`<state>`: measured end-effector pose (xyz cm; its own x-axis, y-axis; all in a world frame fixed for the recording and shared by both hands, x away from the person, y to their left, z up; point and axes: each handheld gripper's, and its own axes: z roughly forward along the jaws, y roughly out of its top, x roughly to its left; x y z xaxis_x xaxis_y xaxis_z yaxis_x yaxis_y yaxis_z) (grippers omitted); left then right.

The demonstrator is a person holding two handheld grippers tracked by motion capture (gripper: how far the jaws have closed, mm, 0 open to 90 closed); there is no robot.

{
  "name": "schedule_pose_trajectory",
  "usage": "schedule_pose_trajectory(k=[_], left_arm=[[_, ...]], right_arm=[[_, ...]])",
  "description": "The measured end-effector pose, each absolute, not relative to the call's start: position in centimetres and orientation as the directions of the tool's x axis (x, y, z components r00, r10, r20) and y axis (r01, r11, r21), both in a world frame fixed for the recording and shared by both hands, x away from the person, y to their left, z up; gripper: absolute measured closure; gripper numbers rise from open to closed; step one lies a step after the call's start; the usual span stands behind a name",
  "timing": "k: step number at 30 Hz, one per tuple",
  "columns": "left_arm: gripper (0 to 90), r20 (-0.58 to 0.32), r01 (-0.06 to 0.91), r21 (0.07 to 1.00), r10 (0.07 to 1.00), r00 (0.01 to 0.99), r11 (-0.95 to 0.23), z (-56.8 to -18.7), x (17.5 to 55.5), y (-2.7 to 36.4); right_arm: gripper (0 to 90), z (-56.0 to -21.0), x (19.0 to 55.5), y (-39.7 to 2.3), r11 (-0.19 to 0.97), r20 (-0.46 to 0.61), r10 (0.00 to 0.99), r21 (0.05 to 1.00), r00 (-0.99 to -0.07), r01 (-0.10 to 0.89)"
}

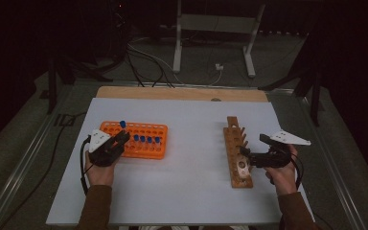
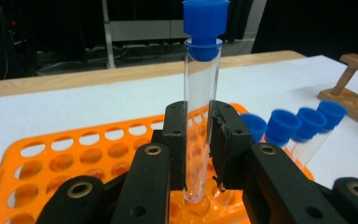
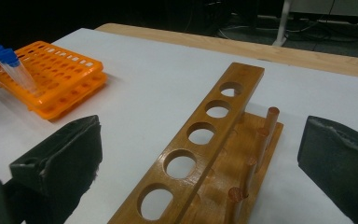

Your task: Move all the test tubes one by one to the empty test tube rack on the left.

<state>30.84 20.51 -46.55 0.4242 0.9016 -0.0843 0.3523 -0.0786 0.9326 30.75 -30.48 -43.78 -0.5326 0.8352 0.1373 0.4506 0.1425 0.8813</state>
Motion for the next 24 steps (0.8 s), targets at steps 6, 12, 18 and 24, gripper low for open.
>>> schedule_pose_trajectory(k=[6, 12, 18, 24], left_arm=[[78.2, -0.085, 0.367, 0.926, 0.901, 0.425, -0.086, -47.2, 30.6, 20.6], [78.1, -0.081, 0.363, 0.927, 0.901, 0.426, -0.088, -47.4, 30.7, 20.5], [78.2, -0.088, 0.367, 0.926, 0.899, 0.429, -0.084, -47.8, 31.1, 20.4], [78.1, -0.076, 0.415, 0.901, 0.895, 0.439, -0.127, -48.7, 31.4, 20.0]], right_arm=[[0.3, -43.9, 30.8, -30.4, 0.149, 0.130, 0.838, 0.880, -0.530, 0.451], [0.3, -44.0, 30.8, -30.3, 0.151, 0.129, 0.838, 0.879, -0.531, 0.452], [0.3, -44.1, 30.9, -30.3, 0.153, 0.130, 0.836, 0.877, -0.533, 0.455], [0.3, -44.2, 30.9, -30.2, 0.155, 0.131, 0.835, 0.876, -0.535, 0.457]])
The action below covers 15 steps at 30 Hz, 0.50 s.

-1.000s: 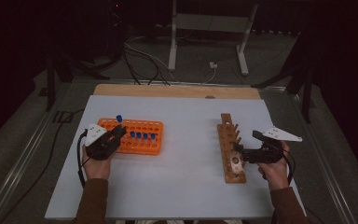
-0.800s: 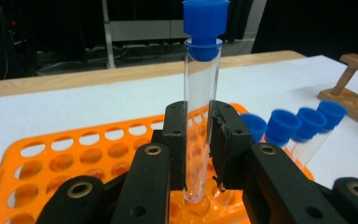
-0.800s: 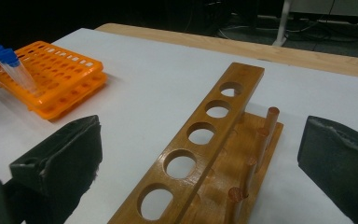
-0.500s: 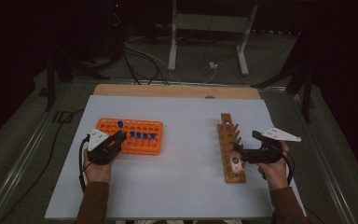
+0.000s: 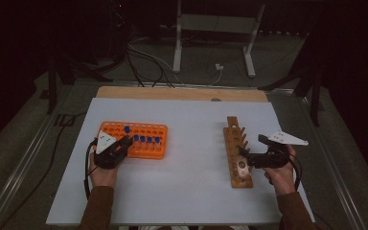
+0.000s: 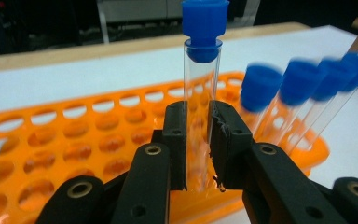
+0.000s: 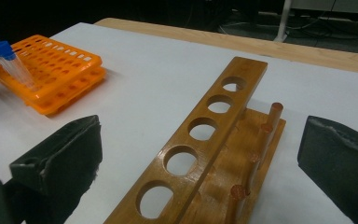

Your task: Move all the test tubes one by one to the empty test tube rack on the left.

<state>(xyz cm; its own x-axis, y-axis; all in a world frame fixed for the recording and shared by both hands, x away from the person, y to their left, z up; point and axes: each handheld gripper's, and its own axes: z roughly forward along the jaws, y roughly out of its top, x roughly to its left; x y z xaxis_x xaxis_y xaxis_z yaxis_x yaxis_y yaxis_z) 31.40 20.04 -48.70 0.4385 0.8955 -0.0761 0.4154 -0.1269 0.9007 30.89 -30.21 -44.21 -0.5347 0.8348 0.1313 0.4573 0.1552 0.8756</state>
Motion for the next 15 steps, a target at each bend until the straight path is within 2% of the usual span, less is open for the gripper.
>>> schedule_pose_trajectory(k=[15], left_arm=[[78.4, -0.056, 0.489, 0.851, 0.895, 0.443, -0.189, -49.56, 31.19, 19.74]], right_arm=[[0.3, -44.48, 30.77, -30.13, 0.158, 0.134, 0.833, 0.872, -0.537, 0.462]])
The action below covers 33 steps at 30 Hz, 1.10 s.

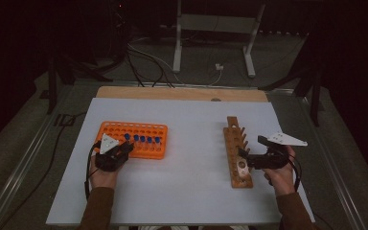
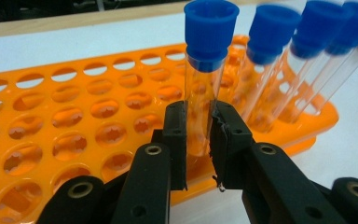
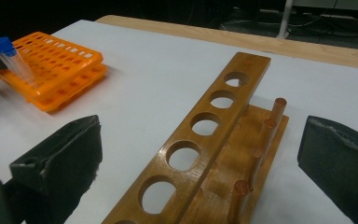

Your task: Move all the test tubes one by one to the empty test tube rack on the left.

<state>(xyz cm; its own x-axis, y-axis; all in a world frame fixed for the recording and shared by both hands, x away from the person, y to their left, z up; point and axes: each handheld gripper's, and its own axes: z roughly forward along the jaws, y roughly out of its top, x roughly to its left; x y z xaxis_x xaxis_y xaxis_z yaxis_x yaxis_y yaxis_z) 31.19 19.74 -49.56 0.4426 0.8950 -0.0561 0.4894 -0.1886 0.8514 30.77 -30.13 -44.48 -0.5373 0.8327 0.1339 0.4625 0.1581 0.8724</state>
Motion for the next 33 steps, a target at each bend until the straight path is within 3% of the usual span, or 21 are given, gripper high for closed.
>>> schedule_pose_trajectory(k=[4, 13, 23, 33], left_arm=[[78.3, -0.008, 0.483, 0.843, 0.890, 0.455, -0.239, -49.7, 31.2, 19.2], [76.5, -0.044, 0.496, 0.843, 0.892, 0.450, -0.208, -49.7, 31.2, 19.3], [60.3, -0.088, 0.508, 0.847, 0.904, 0.419, -0.153, -49.4, 30.6, 20.3], [43.4, -0.111, 0.420, 0.902, 0.888, 0.446, -0.098, -47.7, 28.9, 20.9]], right_arm=[[0.3, -44.6, 30.8, -30.0, 0.162, 0.133, 0.831, 0.871, -0.540, 0.464], [0.3, -44.7, 30.8, -29.8, 0.169, 0.130, 0.829, 0.869, -0.544, 0.466], [0.3, -44.9, 30.6, -29.8, 0.167, 0.130, 0.824, 0.875, -0.552, 0.455], [0.3, -45.0, 30.3, -29.8, 0.163, 0.125, 0.815, 0.887, -0.566, 0.431]])
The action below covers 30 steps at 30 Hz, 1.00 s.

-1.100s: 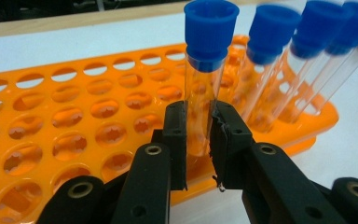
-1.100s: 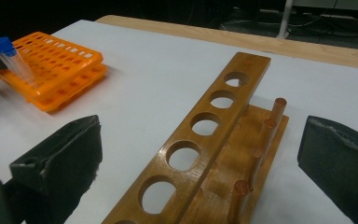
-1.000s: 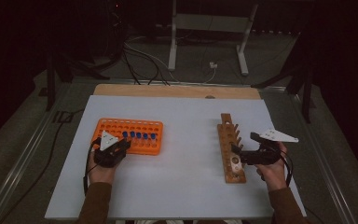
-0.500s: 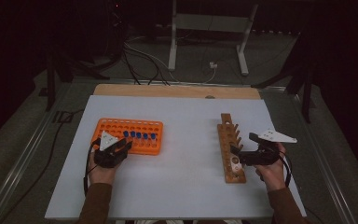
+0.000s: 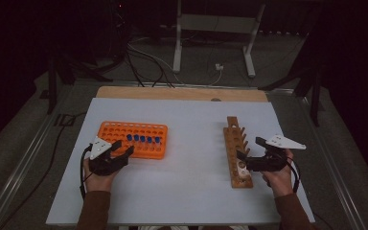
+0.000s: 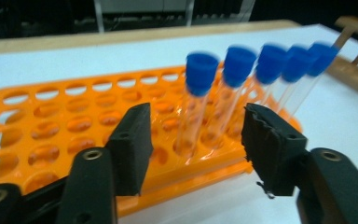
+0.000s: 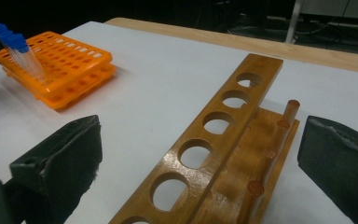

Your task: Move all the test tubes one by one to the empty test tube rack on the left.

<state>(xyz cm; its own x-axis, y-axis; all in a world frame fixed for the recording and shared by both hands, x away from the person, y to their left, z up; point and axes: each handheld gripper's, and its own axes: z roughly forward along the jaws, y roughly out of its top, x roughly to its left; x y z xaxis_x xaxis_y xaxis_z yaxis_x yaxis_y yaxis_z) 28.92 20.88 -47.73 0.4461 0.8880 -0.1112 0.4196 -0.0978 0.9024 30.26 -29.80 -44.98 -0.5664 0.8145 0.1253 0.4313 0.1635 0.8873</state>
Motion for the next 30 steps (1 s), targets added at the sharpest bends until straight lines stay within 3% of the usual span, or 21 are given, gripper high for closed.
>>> schedule_pose_trajectory(k=[12, 30], left_arm=[[19.7, -0.091, 0.339, 0.938, 0.894, 0.438, -0.071, -46.3, 26.6, 21.5], [0.8, -0.093, 0.312, 0.949, 0.909, 0.407, -0.042, -45.8, 25.4, 22.4]], right_arm=[[0.3, -45.1, 29.6, -30.2, 0.148, 0.112, 0.813, 0.910, -0.571, 0.388], [0.3, -45.2, 29.3, -31.1, 0.115, 0.115, 0.819, 0.927, -0.562, 0.357]])
